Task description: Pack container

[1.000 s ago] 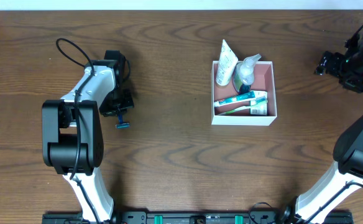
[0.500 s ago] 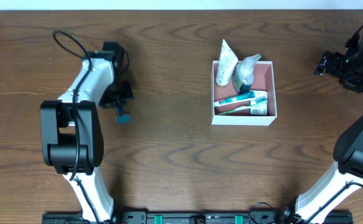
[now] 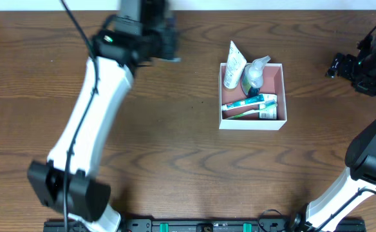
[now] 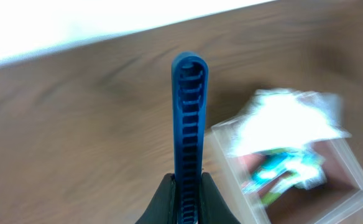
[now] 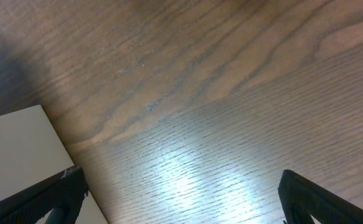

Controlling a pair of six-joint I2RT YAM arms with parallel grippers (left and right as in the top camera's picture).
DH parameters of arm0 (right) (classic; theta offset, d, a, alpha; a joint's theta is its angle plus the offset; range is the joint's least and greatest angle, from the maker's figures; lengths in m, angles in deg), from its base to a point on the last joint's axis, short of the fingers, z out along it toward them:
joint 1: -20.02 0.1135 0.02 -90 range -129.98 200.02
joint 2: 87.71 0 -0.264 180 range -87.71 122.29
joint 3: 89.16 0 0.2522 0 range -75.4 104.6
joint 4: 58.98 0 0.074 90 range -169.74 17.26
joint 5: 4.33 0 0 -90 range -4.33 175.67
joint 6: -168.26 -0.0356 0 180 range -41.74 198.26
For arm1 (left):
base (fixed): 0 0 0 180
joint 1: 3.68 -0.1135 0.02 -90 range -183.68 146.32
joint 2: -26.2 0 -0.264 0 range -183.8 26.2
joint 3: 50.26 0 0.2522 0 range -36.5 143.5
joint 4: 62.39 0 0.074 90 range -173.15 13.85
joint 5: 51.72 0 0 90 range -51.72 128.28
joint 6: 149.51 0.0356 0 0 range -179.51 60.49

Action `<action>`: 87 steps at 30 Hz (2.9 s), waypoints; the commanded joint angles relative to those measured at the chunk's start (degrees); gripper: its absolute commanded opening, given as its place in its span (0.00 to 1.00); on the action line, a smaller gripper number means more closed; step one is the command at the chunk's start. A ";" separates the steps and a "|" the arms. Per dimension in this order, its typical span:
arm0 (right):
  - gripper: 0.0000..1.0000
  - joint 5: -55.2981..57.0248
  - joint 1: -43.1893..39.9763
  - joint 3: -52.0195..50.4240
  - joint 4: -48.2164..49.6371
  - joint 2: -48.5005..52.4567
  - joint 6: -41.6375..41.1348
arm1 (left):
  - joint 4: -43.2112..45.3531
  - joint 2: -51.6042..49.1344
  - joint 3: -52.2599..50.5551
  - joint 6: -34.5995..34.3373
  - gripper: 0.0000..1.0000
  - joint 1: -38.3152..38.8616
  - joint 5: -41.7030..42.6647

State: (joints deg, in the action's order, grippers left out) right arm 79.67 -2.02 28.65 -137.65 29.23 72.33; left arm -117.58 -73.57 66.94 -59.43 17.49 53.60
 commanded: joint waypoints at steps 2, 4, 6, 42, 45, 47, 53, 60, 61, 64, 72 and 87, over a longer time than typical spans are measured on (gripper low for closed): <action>0.99 -0.24 0.31 0.02 -0.04 -0.68 -0.87 | 2.36 0.68 0.48 14.43 0.06 11.26 1.99; 0.99 -0.24 0.31 0.02 -0.04 -0.68 -0.87 | 2.82 -0.20 0.24 18.67 0.06 15.26 1.99; 0.99 -0.24 0.31 0.02 -0.04 -0.68 -0.87 | 3.04 -1.70 -0.02 22.12 0.06 18.62 1.99; 0.99 -0.24 0.31 0.02 -0.04 -0.68 -0.87 | 3.08 -15.34 -0.02 25.03 0.76 22.25 -12.70; 0.99 -0.24 0.31 0.02 -0.02 -0.68 -0.87 | -1.44 -11.91 -0.02 22.05 0.98 22.25 -15.45; 0.99 -0.24 0.31 0.02 -0.02 -0.68 -0.87 | -4.83 -9.70 -0.02 21.42 0.98 22.25 -15.39; 0.99 -0.22 0.31 0.02 -0.04 -0.68 -0.85 | -13.42 -6.29 -0.02 21.44 0.98 22.27 -15.37; 0.99 -0.24 0.31 0.02 -0.04 -0.68 -0.87 | -16.22 -6.45 -0.04 21.46 0.98 22.25 -15.37; 0.99 -0.24 0.31 0.02 -0.04 -0.68 -0.87 | -16.79 -6.45 -0.04 21.46 0.98 22.27 -15.37; 0.99 -0.24 0.31 0.02 -0.02 -0.68 -0.87 | -18.47 -6.43 -0.04 21.35 0.98 22.27 -15.37; 0.99 -0.24 0.31 0.02 -0.02 -0.68 -0.85 | -22.69 -6.43 -0.04 3.85 0.98 21.29 -15.37; 0.99 -0.22 0.31 0.02 -0.04 -0.68 -0.87 | -3.93 7.37 -16.63 0.02 0.98 19.26 -20.31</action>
State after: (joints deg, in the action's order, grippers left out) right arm 79.67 -2.02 28.65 -137.65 29.23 72.33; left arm -124.97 -71.66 56.23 -58.29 37.97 35.74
